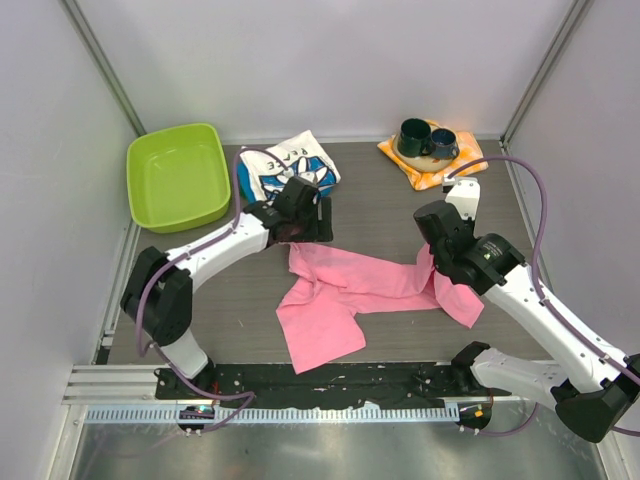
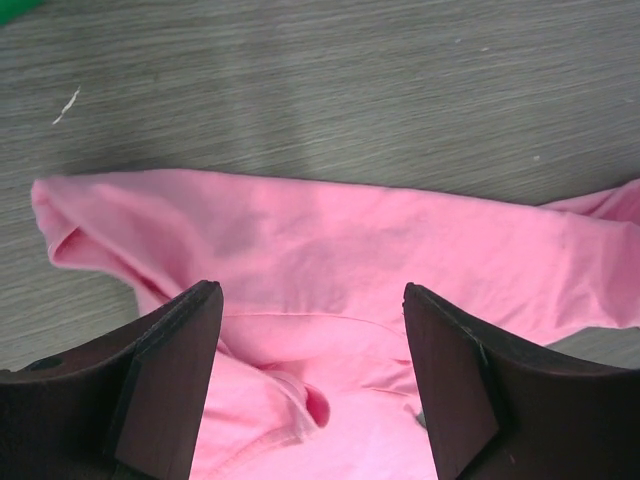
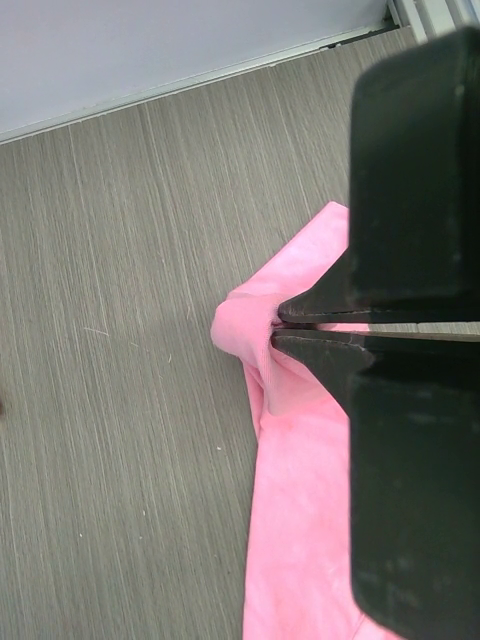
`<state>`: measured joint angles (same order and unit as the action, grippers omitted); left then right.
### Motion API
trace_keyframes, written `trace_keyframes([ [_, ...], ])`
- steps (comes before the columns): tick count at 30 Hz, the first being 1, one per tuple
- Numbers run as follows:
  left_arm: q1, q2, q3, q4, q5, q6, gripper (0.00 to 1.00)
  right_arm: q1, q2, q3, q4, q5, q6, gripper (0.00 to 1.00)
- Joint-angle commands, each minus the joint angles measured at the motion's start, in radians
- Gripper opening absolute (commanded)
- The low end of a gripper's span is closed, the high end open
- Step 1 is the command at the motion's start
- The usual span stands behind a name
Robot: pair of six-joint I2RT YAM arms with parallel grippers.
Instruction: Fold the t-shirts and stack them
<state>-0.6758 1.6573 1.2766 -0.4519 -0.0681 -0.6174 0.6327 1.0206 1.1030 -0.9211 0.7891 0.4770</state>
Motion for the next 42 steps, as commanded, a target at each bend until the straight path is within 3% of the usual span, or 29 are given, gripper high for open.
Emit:
trace_keyframes([
  [1, 0.004, 0.041, -0.029, 0.007, -0.039, 0.018, 0.77, -0.002, -0.022, -0.002, 0.037, 0.01, -0.005, 0.01],
  [9, 0.004, 0.102, -0.034, -0.005, -0.03, 0.022, 0.76, -0.002, -0.019, -0.002, 0.039, 0.01, -0.006, 0.01],
  [18, 0.005, 0.117, -0.077, -0.076, -0.139, 0.036, 0.77, -0.004, -0.022, -0.008, 0.045, 0.001, -0.006, 0.01],
  [26, 0.004, 0.055, -0.203, -0.034, -0.113, 0.002, 0.74, -0.002, -0.031, -0.011, 0.047, -0.005, -0.005, 0.01],
  [29, 0.005, 0.081, -0.209, -0.022, -0.108, -0.002, 0.57, -0.002, -0.033, -0.014, 0.047, -0.007, -0.003, 0.01],
  [30, 0.004, 0.084, -0.209, -0.013, -0.104, -0.005, 0.4, -0.002, -0.034, -0.014, 0.047, -0.01, -0.003, 0.01],
  [32, 0.005, 0.085, -0.206, -0.007, -0.098, -0.01, 0.17, -0.004, -0.04, -0.015, 0.047, -0.008, -0.003, 0.01],
  [33, 0.005, 0.085, -0.201, -0.007, -0.099, -0.013, 0.0, -0.004, -0.042, -0.015, 0.047, -0.008, -0.003, 0.01],
  [37, 0.004, 0.029, -0.181, -0.014, -0.088, -0.018, 0.0, -0.002, -0.042, -0.015, 0.047, -0.011, -0.003, 0.01],
  [42, 0.004, -0.177, -0.117, -0.099, -0.137, -0.016, 0.0, -0.002, -0.036, 0.059, 0.057, -0.045, -0.009, 0.01],
])
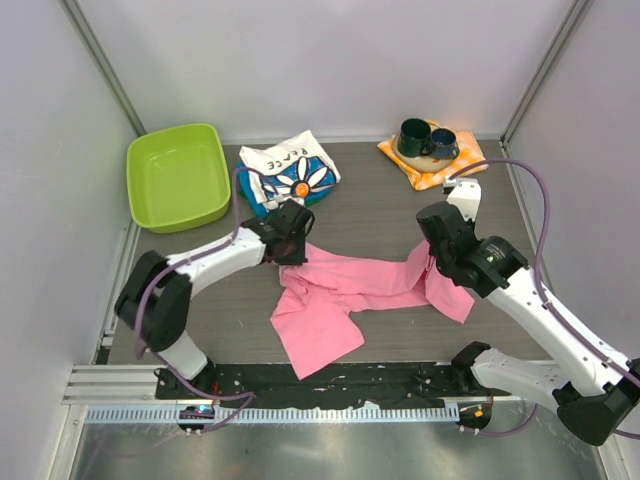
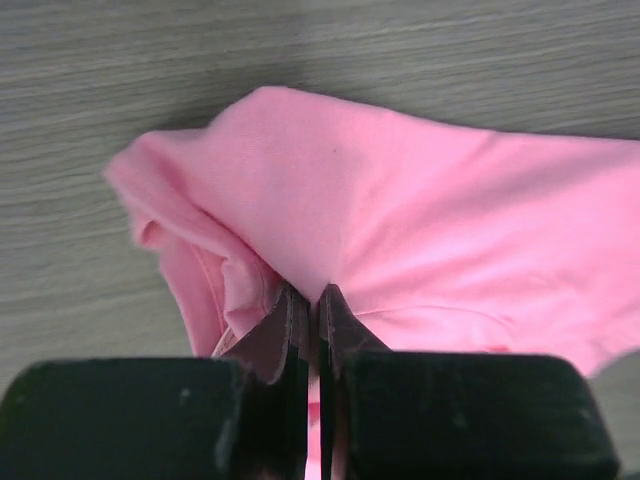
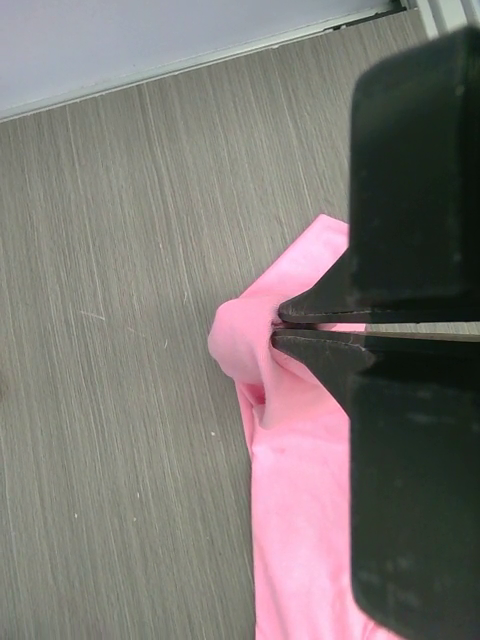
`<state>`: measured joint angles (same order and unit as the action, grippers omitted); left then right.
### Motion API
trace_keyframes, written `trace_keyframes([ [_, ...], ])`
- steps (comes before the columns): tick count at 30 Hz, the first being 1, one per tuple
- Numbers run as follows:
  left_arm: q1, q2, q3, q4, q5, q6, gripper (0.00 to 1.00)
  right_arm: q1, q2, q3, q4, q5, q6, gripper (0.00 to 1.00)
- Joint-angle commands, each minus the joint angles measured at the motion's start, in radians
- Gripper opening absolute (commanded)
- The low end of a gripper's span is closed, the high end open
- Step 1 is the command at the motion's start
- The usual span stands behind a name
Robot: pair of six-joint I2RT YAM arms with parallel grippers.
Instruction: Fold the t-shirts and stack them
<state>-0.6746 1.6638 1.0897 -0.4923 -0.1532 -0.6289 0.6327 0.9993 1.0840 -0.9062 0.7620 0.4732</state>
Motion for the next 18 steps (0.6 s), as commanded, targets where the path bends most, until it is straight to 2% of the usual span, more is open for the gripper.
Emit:
trace_keyframes([
  [1, 0.004, -0.225, 0.113, -0.078, -0.074, 0.001, 0.0, -0.002, -0.022, 0.13, 0.049, -0.033, -0.016, 0.01],
  [6, 0.012, -0.479, 0.298, -0.205, -0.115, 0.032, 0.03, -0.002, 0.014, 0.4, -0.014, -0.081, -0.065, 0.01],
  [7, 0.017, -0.501, 0.367, -0.221, -0.111, 0.043, 0.04, -0.002, 0.018, 0.478, -0.026, -0.102, -0.074, 0.01],
  [11, 0.02, -0.579, 0.528, -0.333, -0.071, 0.077, 0.08, -0.004, 0.002, 0.614, -0.057, -0.171, -0.093, 0.01],
  [13, 0.02, -0.637, 0.542, -0.33, -0.004, 0.098, 0.11, -0.002, -0.013, 0.668, -0.065, -0.219, -0.111, 0.01],
  [14, 0.02, -0.659, 0.535, -0.318, 0.015, 0.097, 0.17, -0.002, -0.021, 0.682, -0.068, -0.237, -0.113, 0.01],
  [16, 0.02, -0.711, 0.503, -0.321, 0.024, 0.087, 0.21, -0.002, -0.036, 0.703, -0.092, -0.26, -0.116, 0.01],
  [18, 0.02, -0.731, 0.472, -0.362, 0.006, 0.066, 0.29, -0.001, -0.051, 0.702, -0.123, -0.251, -0.105, 0.01],
])
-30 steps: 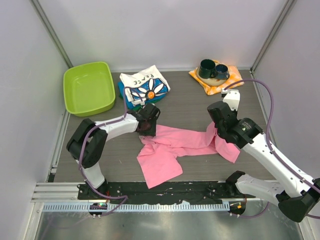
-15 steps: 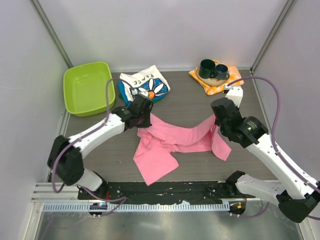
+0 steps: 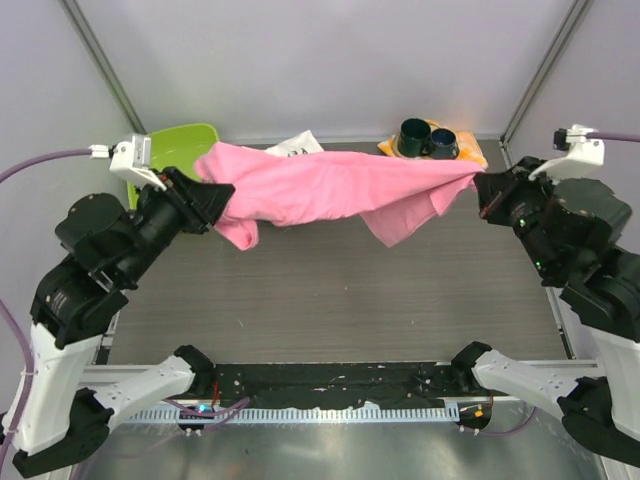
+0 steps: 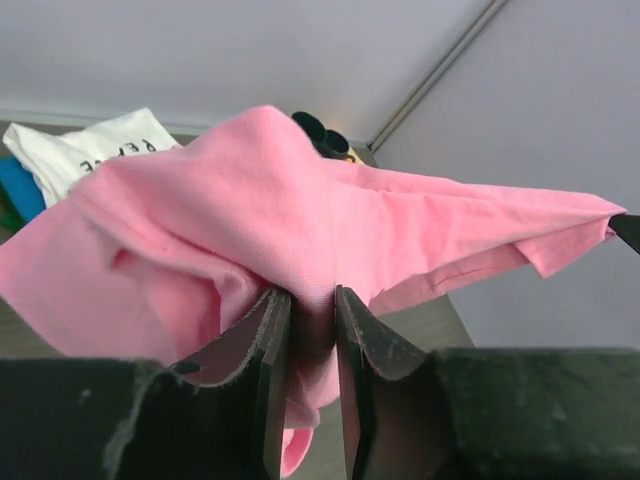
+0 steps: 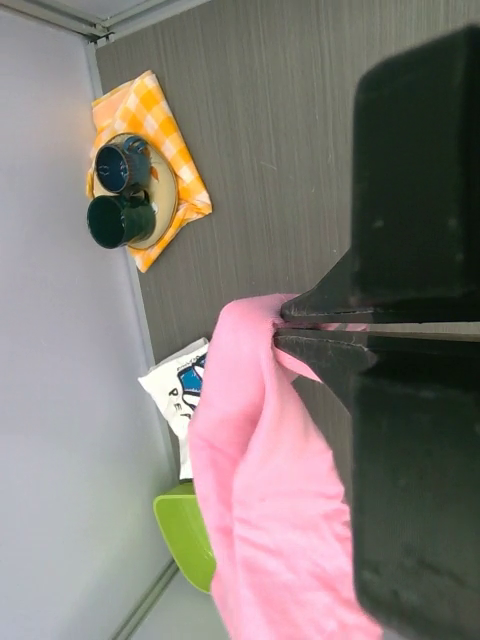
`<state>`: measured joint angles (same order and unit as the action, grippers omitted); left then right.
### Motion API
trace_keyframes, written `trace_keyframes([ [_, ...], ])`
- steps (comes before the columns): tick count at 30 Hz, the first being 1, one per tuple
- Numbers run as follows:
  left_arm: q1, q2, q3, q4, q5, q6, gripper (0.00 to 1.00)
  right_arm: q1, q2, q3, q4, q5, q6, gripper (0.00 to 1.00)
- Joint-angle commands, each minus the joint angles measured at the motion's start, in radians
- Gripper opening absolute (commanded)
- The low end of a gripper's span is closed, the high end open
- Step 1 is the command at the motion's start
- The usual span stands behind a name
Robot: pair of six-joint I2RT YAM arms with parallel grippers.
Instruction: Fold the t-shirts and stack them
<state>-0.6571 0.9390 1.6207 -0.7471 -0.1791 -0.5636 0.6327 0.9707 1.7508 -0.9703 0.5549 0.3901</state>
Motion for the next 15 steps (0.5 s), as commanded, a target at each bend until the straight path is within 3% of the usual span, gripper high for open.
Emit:
trace_keyframes([
  [1, 0.002, -0.014, -0.115, -0.116, 0.015, -0.011, 0.32, -0.002, -0.023, 0.023, -0.095, -0.033, -0.017, 0.01],
  [6, 0.004, -0.008, -0.309, -0.045, 0.006, -0.036, 0.37, -0.002, -0.02, -0.118, -0.074, 0.091, -0.01, 0.01],
  [9, 0.019, 0.082, -0.288, -0.017, -0.037, -0.001, 0.38, -0.002, 0.026, -0.195, -0.021, 0.172, -0.004, 0.01],
  [12, 0.159, 0.197, -0.253, 0.021, 0.002, 0.007, 0.4, -0.011, 0.101, -0.243, 0.019, 0.249, 0.0, 0.01],
  [13, 0.21, 0.231, -0.252, 0.04, 0.036, -0.007, 0.43, -0.017, 0.165, -0.258, 0.036, 0.276, 0.021, 0.15],
  [15, 0.348, 0.294, -0.257, 0.071, 0.16, -0.041, 0.54, -0.062, 0.226, -0.274, 0.053, 0.324, 0.033, 0.55],
])
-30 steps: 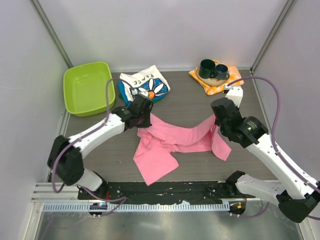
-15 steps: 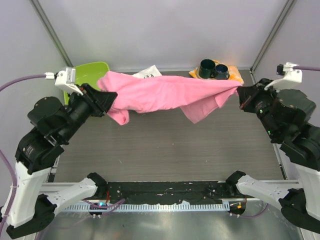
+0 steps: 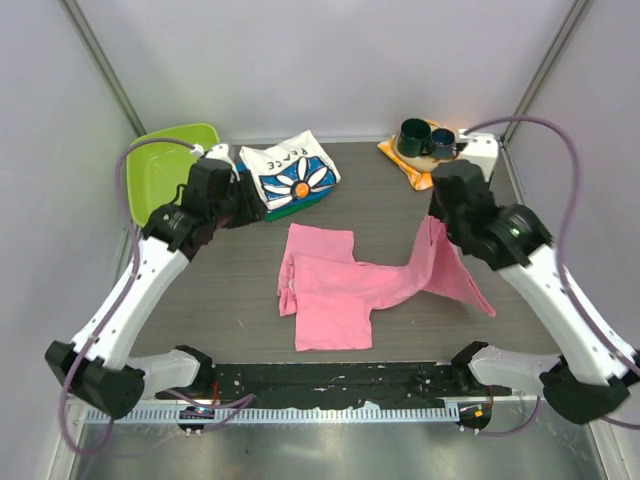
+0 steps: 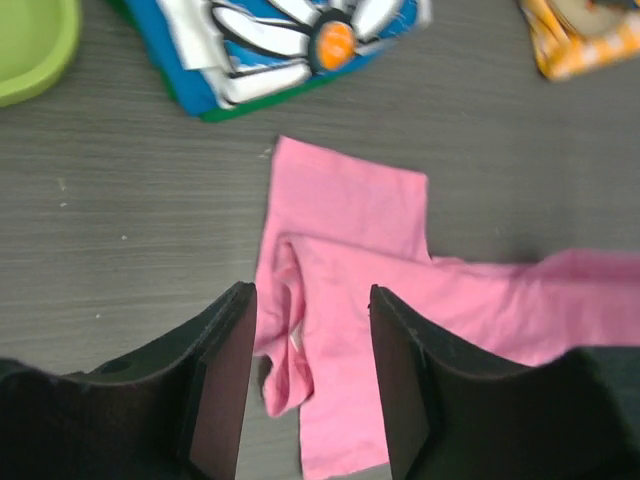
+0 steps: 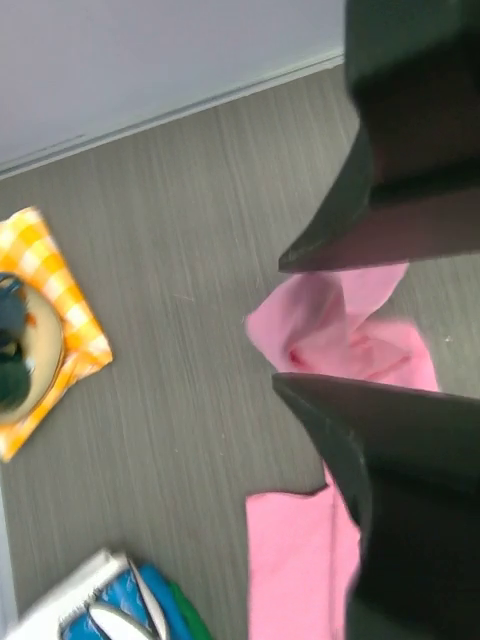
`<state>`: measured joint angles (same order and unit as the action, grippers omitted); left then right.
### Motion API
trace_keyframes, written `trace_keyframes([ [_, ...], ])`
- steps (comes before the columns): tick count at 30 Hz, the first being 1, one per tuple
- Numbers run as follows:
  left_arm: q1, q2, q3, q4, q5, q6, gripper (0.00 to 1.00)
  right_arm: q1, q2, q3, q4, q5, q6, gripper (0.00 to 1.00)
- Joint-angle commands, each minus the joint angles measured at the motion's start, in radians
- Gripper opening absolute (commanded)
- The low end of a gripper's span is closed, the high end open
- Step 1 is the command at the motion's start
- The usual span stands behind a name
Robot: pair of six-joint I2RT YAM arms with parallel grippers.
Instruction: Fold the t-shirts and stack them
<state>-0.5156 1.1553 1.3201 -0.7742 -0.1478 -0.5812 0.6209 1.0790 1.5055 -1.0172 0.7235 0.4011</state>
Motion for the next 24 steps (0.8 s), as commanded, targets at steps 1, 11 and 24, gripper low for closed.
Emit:
trace_keyframes([
  [1, 0.232, 0.128, 0.042, 0.099, 0.145, -0.04, 0.61, -0.067, 0.175, -0.033, 0.097, 0.159, 0.039, 0.91],
  [11, 0.126, -0.054, -0.301, 0.217, 0.326, -0.124, 0.99, -0.082, 0.022, -0.198, 0.132, -0.042, 0.019, 0.98],
  [24, -0.382, -0.289, -0.705, 0.268, 0.169, -0.443, 0.75, -0.082, -0.034, -0.266, 0.114, -0.036, 0.039, 0.99],
])
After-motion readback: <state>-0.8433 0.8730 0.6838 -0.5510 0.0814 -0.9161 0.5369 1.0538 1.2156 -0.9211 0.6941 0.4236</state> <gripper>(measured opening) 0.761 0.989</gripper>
